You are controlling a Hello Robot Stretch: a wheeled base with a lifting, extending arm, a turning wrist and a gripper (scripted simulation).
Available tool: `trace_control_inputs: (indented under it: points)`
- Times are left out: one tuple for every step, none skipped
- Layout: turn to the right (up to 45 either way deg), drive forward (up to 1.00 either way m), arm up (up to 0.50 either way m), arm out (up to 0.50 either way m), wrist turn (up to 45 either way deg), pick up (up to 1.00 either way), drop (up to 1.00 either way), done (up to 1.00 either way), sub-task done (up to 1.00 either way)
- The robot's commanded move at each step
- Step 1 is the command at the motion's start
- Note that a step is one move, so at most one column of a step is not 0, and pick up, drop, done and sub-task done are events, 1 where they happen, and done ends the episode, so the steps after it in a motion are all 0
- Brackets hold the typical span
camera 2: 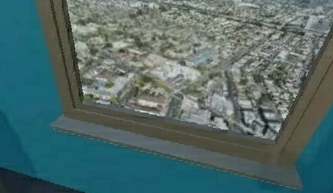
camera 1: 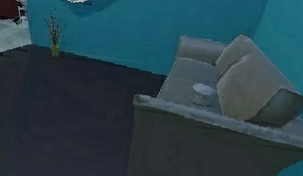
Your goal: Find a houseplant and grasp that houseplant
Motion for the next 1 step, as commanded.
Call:
trace_control_inputs:
  points:
    - [27.0,0.00,0.00,0.00,0.0,0.00,0.00,0.00,0.00]
